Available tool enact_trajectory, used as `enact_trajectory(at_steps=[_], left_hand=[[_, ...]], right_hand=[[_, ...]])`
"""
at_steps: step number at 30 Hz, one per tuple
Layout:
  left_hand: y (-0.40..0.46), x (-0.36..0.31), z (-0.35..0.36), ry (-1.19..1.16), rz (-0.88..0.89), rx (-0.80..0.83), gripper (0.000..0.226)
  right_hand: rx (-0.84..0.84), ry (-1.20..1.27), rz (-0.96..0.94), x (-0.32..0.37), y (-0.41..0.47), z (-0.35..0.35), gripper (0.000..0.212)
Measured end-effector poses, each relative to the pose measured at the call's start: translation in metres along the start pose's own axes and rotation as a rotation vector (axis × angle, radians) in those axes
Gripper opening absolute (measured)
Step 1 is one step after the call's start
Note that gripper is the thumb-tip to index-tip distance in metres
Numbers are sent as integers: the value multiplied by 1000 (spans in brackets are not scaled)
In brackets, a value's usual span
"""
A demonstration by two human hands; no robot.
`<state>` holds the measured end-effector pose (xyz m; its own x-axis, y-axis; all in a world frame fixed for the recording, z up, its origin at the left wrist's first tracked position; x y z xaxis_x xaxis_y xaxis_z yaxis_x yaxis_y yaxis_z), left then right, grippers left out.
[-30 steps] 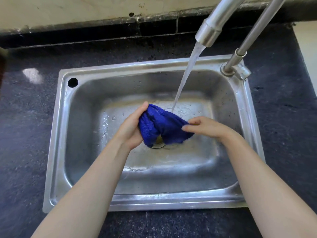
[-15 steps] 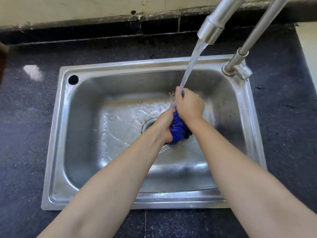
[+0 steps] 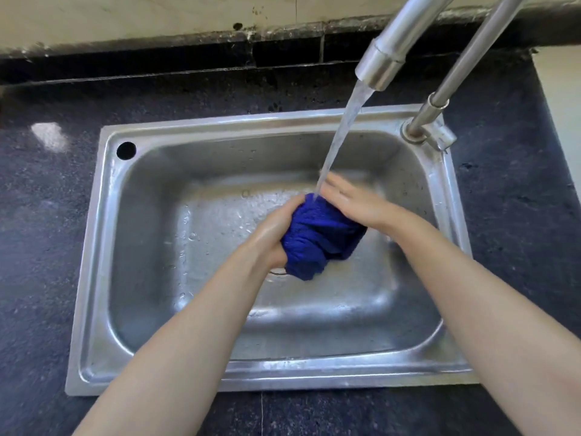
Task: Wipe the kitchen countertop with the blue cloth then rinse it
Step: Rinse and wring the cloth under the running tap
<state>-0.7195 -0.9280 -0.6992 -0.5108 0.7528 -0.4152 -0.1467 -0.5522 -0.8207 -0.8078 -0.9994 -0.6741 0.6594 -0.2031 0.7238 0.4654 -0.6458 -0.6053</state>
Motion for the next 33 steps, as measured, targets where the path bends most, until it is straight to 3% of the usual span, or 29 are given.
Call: enact_trajectory(at_steps=[2,3,4,6,9,12,15,18,22,24,27,30,32,33], left_hand=[[-7,-19,-11,-51,33,2,27],[-10,-25,-15,-24,37,0,27],[-11,-29,-17,27,55,10,26],[-15,-31,-12,92,89,58,24],[-17,-37,-21,321,161,5,24],[-10,-40,-33,568,253,-67,30],[0,-40,-34,495,295,-180,38],[8,-20,-24,211,245,-250,38],[9,-4,13,-167,311,-89,37],[11,6,25,-120,184,-39,22],[7,10,32,-36,36,-14,29],[7,-5,15,-46,78,-97,24],[6,-14,9,-96,130,-86,36],[6,-14,7,-89,144,-90,44]], right_hand=[[274,-133,5,0,-23,30,23],[325,-190,16,-4,-30,38,20],[287,-247,2,-7,-30,37,25],[55,-307,-72,-6,-22,12,26],[-74,161,-92,-8,-24,-25,8],[-12,808,-162,4,-40,-25,30],[-133,1020,-176,21,-48,-9,26],[-449,729,-165,36,-56,15,30],[-765,41,-306,69,-58,25,35],[-816,-14,-113,46,-34,-1,35],[-828,6,108,13,-18,-30,32],[-839,49,-182,48,-41,-5,34],[-829,-38,-396,76,-62,22,31],[-844,-82,-405,75,-61,25,30]])
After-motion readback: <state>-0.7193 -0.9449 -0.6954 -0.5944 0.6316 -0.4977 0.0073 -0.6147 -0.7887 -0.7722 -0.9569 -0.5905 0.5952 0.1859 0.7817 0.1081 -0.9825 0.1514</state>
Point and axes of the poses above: each hand's wrist, its own y-axis towards the middle knuckle, its own z-axis out of the palm, x = y × z, the point moved 9 cm from there along y, towards the middle knuckle, and after that the axes turned 2 degrees about z, right-handed, at the moved point
